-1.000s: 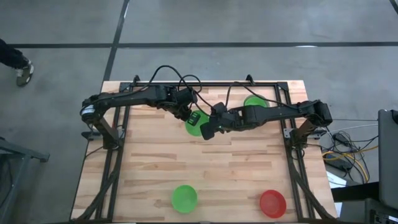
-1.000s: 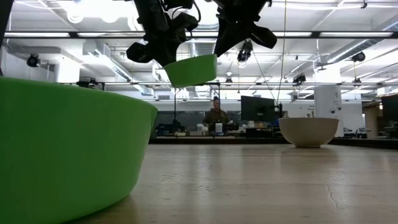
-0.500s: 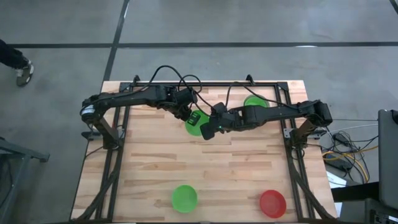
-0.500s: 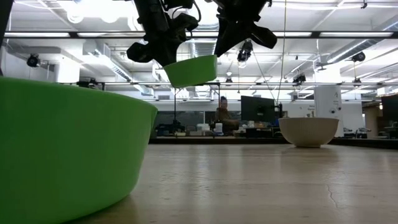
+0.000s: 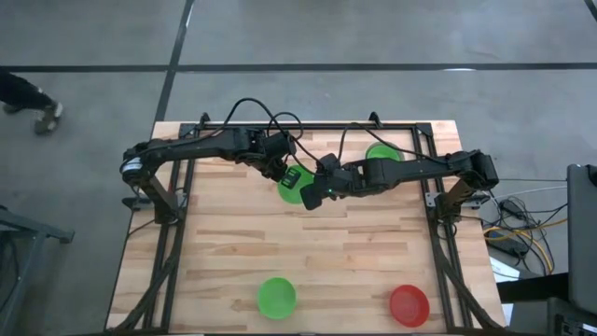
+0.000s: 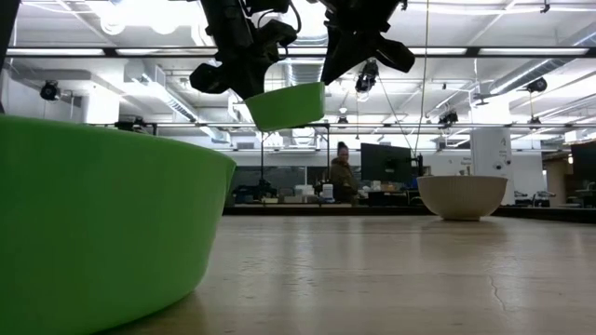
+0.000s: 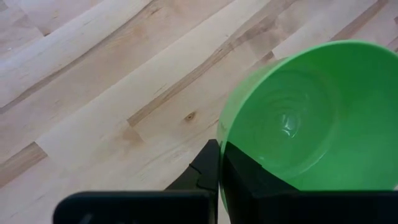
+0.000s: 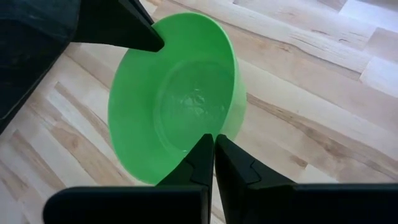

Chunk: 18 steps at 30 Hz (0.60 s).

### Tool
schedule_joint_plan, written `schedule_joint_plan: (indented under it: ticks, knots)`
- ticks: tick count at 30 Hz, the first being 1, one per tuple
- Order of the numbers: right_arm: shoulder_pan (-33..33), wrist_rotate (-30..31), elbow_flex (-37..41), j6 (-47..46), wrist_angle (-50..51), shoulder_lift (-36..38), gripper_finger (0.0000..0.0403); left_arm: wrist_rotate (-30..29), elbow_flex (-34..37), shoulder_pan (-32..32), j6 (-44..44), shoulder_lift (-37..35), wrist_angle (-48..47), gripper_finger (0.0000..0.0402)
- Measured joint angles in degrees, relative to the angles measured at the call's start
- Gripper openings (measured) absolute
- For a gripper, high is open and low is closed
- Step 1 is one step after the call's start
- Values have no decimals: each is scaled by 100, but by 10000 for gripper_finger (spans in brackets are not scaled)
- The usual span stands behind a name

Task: Nest bowls inside each other
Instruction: Stack the top green bowl on top of the green bowl

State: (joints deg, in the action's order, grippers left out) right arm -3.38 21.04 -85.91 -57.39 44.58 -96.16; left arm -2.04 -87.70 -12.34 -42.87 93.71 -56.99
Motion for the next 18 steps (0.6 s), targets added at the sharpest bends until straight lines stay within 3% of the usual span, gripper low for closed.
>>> schedule_joint_plan:
  ticks: [18]
  knots:
    - [0, 0, -9, 107, -67, -9, 8, -8, -2, 2, 72, 0, 30, 10]
